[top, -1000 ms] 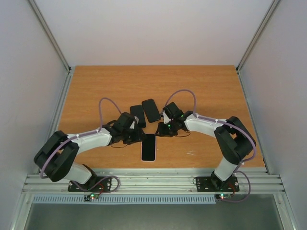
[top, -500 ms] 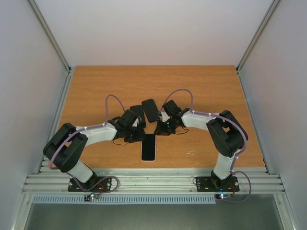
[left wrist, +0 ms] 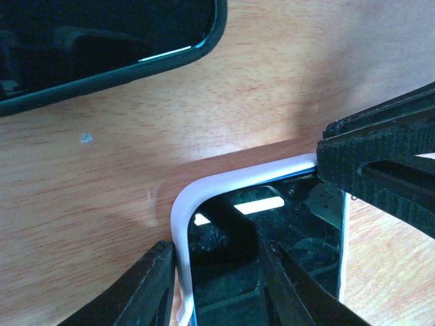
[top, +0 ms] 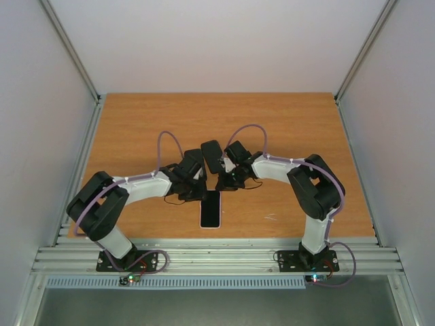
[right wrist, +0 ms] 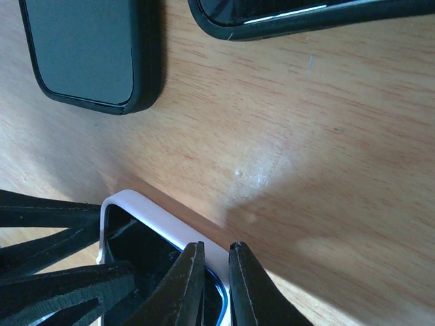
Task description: Put the phone into the phone case
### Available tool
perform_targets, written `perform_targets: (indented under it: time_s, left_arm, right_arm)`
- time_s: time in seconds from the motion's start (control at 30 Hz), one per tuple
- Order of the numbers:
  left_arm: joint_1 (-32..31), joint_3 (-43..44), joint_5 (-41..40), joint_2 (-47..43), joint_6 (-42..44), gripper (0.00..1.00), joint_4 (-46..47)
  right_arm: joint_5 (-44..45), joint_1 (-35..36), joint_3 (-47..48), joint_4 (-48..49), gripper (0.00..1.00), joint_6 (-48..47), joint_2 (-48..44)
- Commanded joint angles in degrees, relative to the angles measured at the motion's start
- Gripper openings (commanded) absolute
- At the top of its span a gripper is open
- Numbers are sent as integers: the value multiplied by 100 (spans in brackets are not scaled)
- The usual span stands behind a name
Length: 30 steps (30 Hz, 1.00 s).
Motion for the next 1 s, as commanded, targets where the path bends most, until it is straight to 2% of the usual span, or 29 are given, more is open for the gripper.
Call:
perform_targets:
  time_s: [0.0, 0.23, 0.67, 0.97]
  left_arm:
    - [-268, 132, -697, 327, 160, 36, -774]
    - [-525, 253, -1197, 610, 128, 37, -1115]
    - [-772, 309, -1509, 610, 11, 38, -1292]
    - [-828, 256, -1575, 628, -73, 40, -1263]
  right_arm:
    - [1219, 125, -362, -1083, 12, -246, 342]
    - [1542, 278, -395, -1311, 12, -310, 156]
    - [1672, 409, -628, -1517, 13, -321, -229]
    - [1917, 674, -437, -1627, 12, -246, 1]
